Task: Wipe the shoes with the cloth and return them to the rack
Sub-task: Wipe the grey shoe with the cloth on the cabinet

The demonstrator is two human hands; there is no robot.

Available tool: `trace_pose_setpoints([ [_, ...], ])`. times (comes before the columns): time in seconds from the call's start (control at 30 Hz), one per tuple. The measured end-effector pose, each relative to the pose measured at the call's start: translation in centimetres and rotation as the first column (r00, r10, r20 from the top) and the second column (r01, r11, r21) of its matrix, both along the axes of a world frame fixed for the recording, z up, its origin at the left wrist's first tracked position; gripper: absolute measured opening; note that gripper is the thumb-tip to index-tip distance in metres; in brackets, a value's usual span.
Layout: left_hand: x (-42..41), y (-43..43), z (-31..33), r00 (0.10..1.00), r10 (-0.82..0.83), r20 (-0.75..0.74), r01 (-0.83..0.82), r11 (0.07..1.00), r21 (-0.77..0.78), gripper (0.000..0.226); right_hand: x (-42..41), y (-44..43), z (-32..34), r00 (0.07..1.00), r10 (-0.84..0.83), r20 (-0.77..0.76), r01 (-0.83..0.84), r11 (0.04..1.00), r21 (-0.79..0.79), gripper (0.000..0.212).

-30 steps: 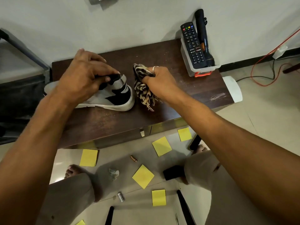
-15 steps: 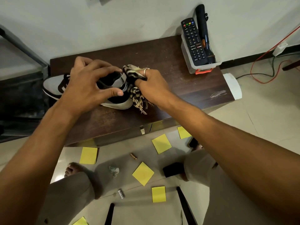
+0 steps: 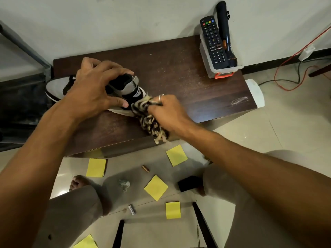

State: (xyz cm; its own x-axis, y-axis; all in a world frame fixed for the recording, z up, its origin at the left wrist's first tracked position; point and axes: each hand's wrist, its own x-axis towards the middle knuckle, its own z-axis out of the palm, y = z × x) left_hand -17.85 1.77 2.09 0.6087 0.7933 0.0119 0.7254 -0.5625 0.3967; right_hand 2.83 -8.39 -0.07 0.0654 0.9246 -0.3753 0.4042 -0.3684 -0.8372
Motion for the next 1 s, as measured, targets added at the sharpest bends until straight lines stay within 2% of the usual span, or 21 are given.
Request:
trace_pose_setpoints([
  [0.07,-0.3,0.0,0.0,0.999,-0.010,-0.035,0.010,1.000,0.001,0.091,0.6,1.1,0.2,0.972,-0.231,-0.046,0.234,0.971,0.057,0.021],
  [0.13,-0.4,0.0,-0.2,0.998,-0.018,-0.057,0.019,1.000,0.020,0.096,0.7,1.7,-0.1,0.933,-0.334,-0.137,0.345,0.937,0.061,0.019],
  [0.23,-0.2,0.1,-0.4,0.998,-0.013,-0.059,0.016,0.999,0.047,0.096,-0.5,1.5,-0.6,0.975,-0.198,-0.101,0.206,0.976,0.076,0.020],
  [0.33,0.0,-0.1,-0.7,0.998,0.010,-0.062,-0.003,0.995,0.101,0.095,-0.7,1.3,-0.5,0.980,-0.157,-0.122,0.164,0.985,0.051,0.018],
  [0.43,0.0,-0.1,-0.8,0.999,0.004,-0.044,0.002,0.992,0.128,0.094,0.6,1.0,-0.4,0.994,-0.093,-0.054,0.095,0.995,0.029,0.026],
  [0.5,0.1,0.1,-0.8,0.999,-0.003,-0.043,0.009,0.992,0.123,0.094,0.8,0.9,-0.3,0.996,-0.090,-0.019,0.092,0.981,0.170,0.019],
  [0.53,0.1,0.2,-0.8,0.999,-0.006,-0.047,0.011,0.993,0.120,0.094,0.6,0.9,-0.3,0.996,-0.090,0.015,0.081,0.943,0.322,0.017],
  [0.6,0.0,0.2,-0.8,0.998,-0.013,-0.061,0.020,0.992,0.121,0.094,0.4,1.2,-0.7,0.993,-0.034,0.110,-0.042,0.783,0.621,0.030],
  [0.67,-0.1,0.2,-0.7,0.998,-0.023,-0.059,0.030,0.992,0.121,0.091,0.2,1.3,-1.7,0.966,0.030,0.258,-0.216,0.645,0.733,0.036],
  [0.73,-0.2,0.1,-0.6,0.998,-0.026,-0.051,0.032,0.993,0.110,0.087,0.1,1.5,-2.6,0.923,0.051,0.381,-0.332,0.606,0.723,0.036],
  [0.83,-0.1,0.1,-0.5,0.998,-0.024,-0.050,0.029,0.995,0.095,0.087,-0.1,1.1,-2.9,0.891,0.042,0.453,-0.386,0.597,0.703,0.035],
  [1.0,-0.3,0.0,-0.2,0.999,-0.020,-0.050,0.023,0.998,0.055,0.094,0.5,0.2,-3.8,0.768,0.107,0.631,-0.517,0.685,0.513,0.030],
])
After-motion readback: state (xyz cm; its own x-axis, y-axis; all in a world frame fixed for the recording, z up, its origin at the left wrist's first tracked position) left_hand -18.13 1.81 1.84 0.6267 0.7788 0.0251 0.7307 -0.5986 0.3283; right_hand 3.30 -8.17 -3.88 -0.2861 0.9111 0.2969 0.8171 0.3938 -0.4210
